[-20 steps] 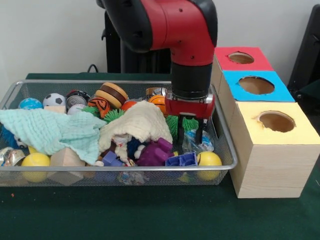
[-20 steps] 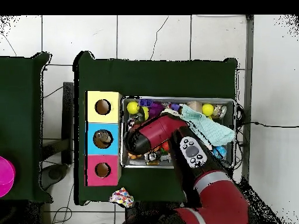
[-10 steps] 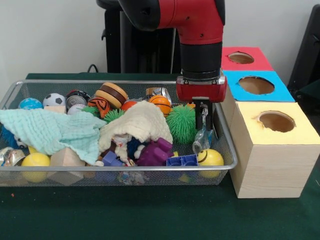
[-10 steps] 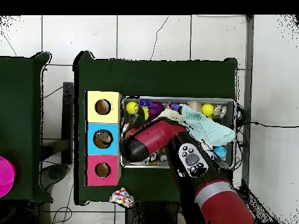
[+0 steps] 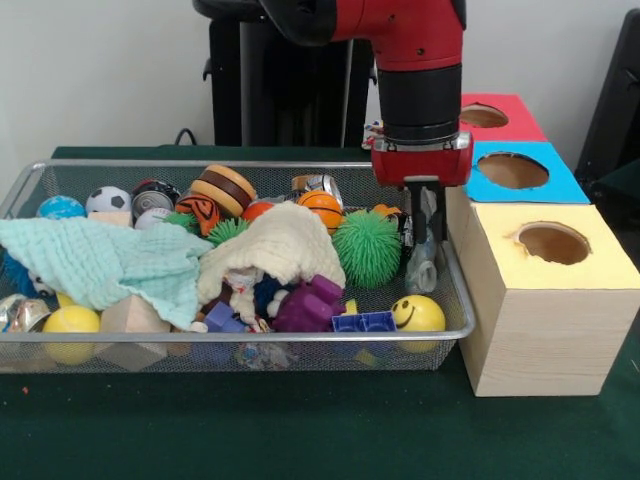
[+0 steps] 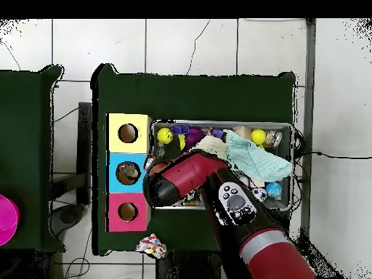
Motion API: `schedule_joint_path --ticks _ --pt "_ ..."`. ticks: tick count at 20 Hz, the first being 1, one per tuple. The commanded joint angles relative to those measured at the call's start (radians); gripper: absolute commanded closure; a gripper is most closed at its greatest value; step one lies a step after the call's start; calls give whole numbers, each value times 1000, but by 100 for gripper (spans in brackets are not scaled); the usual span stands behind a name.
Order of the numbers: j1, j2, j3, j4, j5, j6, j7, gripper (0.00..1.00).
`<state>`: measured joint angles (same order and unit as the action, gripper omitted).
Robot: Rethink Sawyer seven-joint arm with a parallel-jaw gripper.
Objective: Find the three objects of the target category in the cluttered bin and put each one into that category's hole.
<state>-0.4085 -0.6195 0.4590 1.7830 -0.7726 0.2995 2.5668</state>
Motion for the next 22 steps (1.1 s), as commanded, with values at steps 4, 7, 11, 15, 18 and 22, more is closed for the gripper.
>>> schedule_joint_path --ticks 4,7,11,15,18,22 --pt "180 88 -63 -41 -25 -148 86 100" --pt "242 30 -135 -29 -4 -132 125 100" --pt "284 -58 -188 3 33 -90 123 100" --pt "289 -116 -201 32 65 -54 93 100" --pt "296 -112 -216 28 68 -57 84 100" --pt "309 -118 -243 19 78 -19 70 100"
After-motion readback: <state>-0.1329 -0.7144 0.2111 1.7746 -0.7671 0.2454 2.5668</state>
